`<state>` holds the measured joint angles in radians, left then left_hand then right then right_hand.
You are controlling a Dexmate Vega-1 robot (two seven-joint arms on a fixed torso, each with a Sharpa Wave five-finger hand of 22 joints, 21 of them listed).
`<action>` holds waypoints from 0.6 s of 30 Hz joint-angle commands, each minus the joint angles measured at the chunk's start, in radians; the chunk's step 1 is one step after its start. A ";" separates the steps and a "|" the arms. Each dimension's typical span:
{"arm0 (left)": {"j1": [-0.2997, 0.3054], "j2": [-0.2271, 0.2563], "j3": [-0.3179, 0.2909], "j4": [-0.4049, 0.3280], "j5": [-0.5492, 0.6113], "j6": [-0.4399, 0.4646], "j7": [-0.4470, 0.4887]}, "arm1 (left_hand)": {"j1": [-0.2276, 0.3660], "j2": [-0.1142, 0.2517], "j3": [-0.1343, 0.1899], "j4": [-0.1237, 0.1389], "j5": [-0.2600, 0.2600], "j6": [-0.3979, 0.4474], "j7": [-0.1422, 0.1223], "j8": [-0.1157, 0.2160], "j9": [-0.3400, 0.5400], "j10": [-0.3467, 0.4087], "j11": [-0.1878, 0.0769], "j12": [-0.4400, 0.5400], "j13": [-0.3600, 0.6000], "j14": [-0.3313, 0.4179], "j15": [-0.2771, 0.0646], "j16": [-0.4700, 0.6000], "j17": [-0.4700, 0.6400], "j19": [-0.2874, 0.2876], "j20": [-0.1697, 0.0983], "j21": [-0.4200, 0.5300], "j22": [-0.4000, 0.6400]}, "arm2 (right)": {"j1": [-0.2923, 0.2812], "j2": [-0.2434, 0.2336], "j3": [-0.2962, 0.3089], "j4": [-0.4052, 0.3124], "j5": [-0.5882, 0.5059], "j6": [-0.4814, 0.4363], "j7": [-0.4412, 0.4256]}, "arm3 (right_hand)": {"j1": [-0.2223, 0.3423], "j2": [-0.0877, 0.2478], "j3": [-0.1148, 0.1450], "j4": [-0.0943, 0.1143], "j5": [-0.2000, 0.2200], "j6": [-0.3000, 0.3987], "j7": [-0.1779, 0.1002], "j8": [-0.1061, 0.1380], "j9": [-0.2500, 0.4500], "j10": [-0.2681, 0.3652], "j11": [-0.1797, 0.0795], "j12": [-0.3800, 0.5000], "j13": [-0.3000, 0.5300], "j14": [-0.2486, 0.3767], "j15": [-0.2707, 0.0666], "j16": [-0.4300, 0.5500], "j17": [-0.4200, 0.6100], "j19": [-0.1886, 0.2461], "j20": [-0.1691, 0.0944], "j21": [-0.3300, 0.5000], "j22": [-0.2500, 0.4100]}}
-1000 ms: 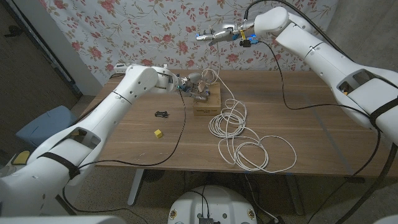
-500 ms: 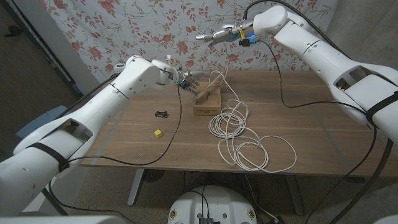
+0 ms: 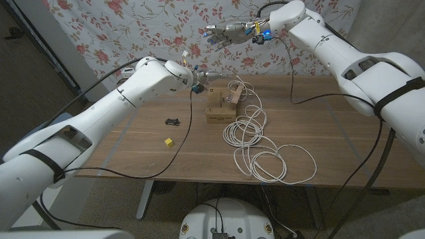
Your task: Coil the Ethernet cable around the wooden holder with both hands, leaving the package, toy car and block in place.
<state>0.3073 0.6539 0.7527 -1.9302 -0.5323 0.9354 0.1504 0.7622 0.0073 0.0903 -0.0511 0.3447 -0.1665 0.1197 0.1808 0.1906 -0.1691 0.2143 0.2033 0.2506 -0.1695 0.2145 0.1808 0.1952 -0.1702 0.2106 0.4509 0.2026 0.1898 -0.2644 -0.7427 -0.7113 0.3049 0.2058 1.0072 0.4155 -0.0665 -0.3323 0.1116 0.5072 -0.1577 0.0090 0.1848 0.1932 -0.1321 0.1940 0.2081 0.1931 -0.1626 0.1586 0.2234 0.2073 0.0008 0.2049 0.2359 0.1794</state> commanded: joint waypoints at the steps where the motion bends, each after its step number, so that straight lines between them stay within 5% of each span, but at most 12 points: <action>1: 0.070 0.031 0.016 -0.097 0.194 -0.119 0.074 | -0.003 0.006 -0.006 0.000 0.007 -0.437 0.008 0.005 0.000 -0.476 0.003 0.001 0.002 -0.492 0.002 -0.001 0.001 -0.486 0.000 -0.005 0.001 | 0.028 0.098 0.109 0.353 0.162 -0.021 0.047 | -0.006 0.006 -0.003 0.005 0.004 -0.003 -0.005 0.003 0.003 -0.006 -0.009 0.003 0.004 -0.005 -0.004 -0.001 0.002 0.012 0.002 0.003 0.003; 8: 0.147 0.020 -0.014 -0.113 0.296 -0.252 0.131 | -0.027 0.003 -0.031 0.017 0.014 -0.434 -0.026 0.011 0.000 -0.479 -0.001 0.007 0.000 -0.496 0.002 0.004 -0.001 -0.503 0.001 -0.024 0.001 | -0.003 0.098 0.186 0.359 0.233 -0.063 0.022 | -0.008 0.010 -0.001 0.007 0.005 0.021 -0.016 0.014 0.003 -0.004 -0.016 0.003 0.004 -0.008 -0.012 -0.003 0.001 0.014 0.003 0.000 0.002; 18: 0.276 -0.034 -0.100 -0.006 0.380 -0.644 0.186 | -0.044 0.010 -0.080 0.032 -0.007 -0.258 -0.108 0.047 -0.005 -0.283 -0.074 0.083 -0.020 -0.307 -0.031 0.046 -0.013 -0.268 -0.038 0.032 -0.010 | -0.058 0.099 0.303 0.364 0.323 -0.071 0.002 | -0.016 0.040 0.008 0.017 0.001 0.098 -0.037 0.036 0.000 0.041 -0.037 0.015 0.002 0.021 -0.029 0.003 -0.001 0.046 -0.021 0.002 0.002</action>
<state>0.4591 0.6619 0.7287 -2.0118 -0.2476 0.6380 0.2879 0.7200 0.0097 0.0197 -0.0164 0.3439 -0.1719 0.0279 0.2188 0.1859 -0.1727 0.1565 0.2700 0.2336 -0.1746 0.1943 0.2161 0.1816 -0.1743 0.1821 0.4706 0.1951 0.1796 -0.1764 -0.5614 -0.3910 0.5203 0.1565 1.0295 0.4016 -0.0356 -0.3230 0.1208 0.5072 -0.0771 -0.0262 0.2125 0.1905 -0.1046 0.1569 0.2157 0.1930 -0.1517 0.1296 0.2234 0.2043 0.0341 0.1823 0.2359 0.1794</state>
